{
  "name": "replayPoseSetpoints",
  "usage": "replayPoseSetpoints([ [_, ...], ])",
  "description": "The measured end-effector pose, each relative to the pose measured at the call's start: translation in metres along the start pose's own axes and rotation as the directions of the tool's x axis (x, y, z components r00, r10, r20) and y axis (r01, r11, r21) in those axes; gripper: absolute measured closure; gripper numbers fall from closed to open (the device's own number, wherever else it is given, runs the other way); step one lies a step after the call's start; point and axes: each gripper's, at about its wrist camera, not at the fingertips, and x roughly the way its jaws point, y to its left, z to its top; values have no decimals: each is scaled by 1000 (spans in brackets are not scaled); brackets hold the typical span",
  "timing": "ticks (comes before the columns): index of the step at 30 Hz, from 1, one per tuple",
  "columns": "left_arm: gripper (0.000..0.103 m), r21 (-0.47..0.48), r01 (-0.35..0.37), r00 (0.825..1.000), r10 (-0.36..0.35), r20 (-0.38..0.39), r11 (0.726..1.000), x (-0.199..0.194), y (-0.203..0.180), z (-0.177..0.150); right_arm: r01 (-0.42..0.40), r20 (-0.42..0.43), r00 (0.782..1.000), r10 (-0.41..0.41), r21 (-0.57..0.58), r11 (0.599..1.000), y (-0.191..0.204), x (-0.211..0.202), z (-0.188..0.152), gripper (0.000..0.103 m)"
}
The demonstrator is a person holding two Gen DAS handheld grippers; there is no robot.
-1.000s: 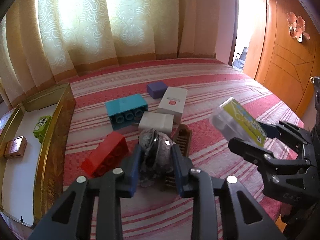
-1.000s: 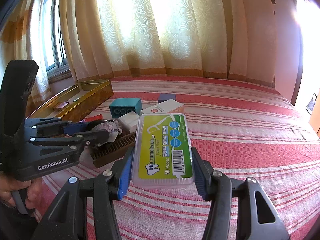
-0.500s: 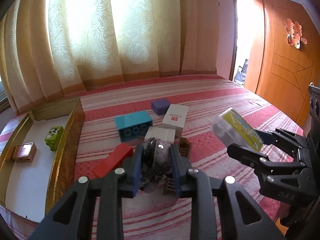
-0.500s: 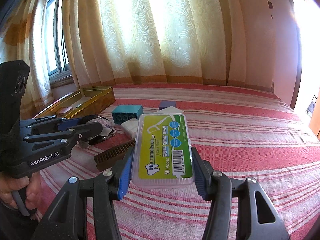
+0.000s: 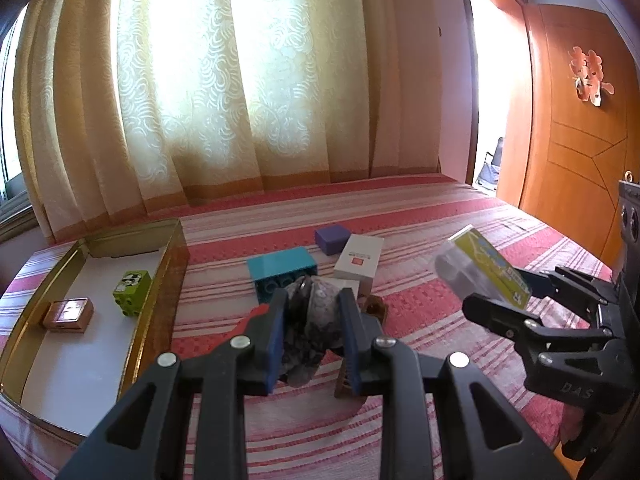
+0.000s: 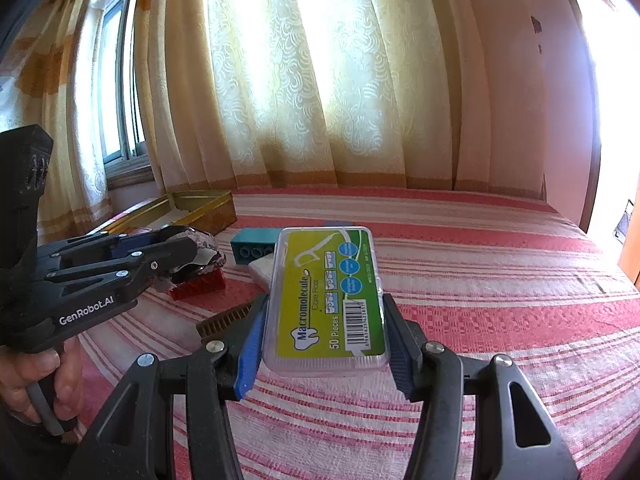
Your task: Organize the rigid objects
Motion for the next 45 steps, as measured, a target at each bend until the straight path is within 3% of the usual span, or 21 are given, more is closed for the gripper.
replayPoseSetpoints([
  [18,79,-16,-23,998,24,56,1000,-10,2,0,8,92,996,-5,-23,1000,6,-13,-1,47],
  [45,79,-31,-35,991,38,127,999,-25,5,-2,16,150,989,-10,-37,999,7,-22,-5,47],
])
